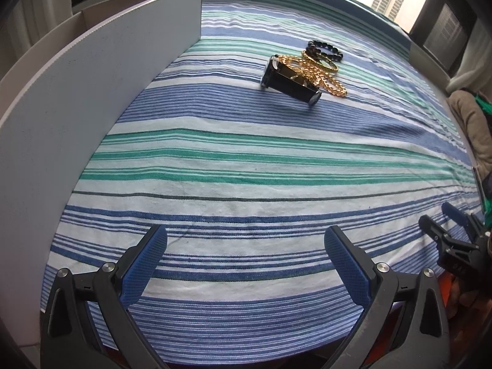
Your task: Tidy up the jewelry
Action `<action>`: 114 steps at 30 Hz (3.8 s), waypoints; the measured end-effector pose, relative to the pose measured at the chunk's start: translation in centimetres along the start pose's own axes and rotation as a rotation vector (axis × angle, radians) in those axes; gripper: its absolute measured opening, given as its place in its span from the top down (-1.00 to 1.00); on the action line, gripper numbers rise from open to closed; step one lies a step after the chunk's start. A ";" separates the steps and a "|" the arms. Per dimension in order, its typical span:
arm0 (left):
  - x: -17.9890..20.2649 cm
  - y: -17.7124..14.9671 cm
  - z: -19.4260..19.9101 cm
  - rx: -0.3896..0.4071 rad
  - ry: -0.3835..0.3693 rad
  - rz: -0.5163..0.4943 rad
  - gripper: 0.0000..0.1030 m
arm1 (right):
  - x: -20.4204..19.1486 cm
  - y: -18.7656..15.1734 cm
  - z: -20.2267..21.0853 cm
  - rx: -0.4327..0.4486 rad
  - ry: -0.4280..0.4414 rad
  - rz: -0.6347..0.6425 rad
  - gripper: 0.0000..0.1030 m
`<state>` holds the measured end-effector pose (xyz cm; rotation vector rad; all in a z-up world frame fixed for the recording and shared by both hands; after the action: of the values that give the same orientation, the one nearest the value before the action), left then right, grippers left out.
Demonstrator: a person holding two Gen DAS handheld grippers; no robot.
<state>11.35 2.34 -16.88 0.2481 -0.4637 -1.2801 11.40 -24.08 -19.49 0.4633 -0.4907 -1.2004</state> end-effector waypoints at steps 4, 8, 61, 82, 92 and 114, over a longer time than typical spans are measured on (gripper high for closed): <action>-0.6 0.0 0.3 0.006 -0.005 0.014 -0.98 | 0.0 0.4 -0.2 -0.054 0.013 -0.007 -0.79; -1.2 0.3 0.9 0.021 -0.013 0.033 -0.98 | -0.1 3.1 0.7 -0.016 0.050 -0.013 -0.79; -2.1 3.0 5.2 0.043 -0.033 0.063 -0.98 | -5.5 19.4 3.0 0.147 0.587 -0.189 0.87; 4.0 14.4 -4.6 -0.073 -0.052 0.015 -0.75 | 2.9 12.0 4.6 0.175 0.544 -0.326 0.87; 3.8 14.3 -7.9 -0.046 0.001 0.001 0.83 | 3.8 11.9 5.9 0.166 0.548 -0.331 0.86; -20.4 13.6 16.9 0.207 -0.032 0.337 0.83 | -17.4 28.9 10.7 0.219 0.811 0.034 0.87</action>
<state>10.88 26.97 -0.11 0.3093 -0.6378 -0.9081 22.09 0.18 3.98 1.0617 0.0751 -0.8315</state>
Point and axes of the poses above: each gripper's, at about its wrist camera, not at the fingertips, and z roughly against the way its jaws point, x to its right, y to its top, the point moved 4 cm from there along -z, roughly the way its jaws point, and after that the axes turned 9 degrees about z, right-handed, at the moved point
